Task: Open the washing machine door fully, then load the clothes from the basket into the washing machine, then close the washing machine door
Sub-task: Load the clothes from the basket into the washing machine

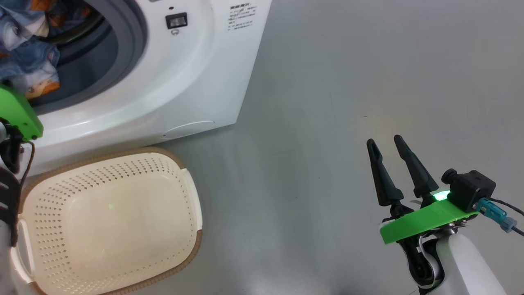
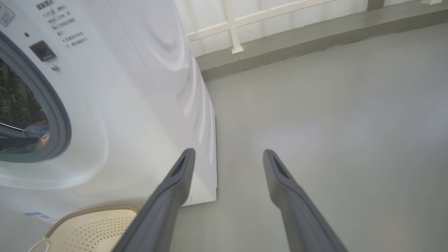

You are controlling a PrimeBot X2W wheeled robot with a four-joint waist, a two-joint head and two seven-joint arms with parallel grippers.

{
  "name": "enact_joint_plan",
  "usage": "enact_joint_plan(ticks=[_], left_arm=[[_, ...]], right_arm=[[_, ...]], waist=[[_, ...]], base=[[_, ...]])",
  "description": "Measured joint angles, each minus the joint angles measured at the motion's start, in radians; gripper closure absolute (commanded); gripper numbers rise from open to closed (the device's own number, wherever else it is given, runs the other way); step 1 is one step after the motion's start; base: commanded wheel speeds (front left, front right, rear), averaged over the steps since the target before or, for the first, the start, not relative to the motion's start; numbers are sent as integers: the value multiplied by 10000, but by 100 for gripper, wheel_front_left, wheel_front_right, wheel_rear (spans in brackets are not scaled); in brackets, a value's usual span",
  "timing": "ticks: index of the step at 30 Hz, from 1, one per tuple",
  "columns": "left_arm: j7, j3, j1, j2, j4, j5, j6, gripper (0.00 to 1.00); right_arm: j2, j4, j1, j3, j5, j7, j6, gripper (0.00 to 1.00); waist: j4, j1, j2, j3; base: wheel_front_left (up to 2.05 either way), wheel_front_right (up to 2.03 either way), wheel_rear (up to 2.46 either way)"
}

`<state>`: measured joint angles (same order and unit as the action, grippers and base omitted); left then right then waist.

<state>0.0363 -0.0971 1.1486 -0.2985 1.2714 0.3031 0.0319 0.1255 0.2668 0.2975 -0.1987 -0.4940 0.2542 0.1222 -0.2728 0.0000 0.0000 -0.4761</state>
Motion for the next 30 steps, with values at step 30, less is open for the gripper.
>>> enact_joint_plan(ticks=[30], left_arm=[[-2652,-832,2959,-360,-472,-458,301,100]], right_arm=[[-441,-278,452,-19,-2,0,0,0]], waist=[[-1022,0,0,-1554]], base=[[0,0,0]])
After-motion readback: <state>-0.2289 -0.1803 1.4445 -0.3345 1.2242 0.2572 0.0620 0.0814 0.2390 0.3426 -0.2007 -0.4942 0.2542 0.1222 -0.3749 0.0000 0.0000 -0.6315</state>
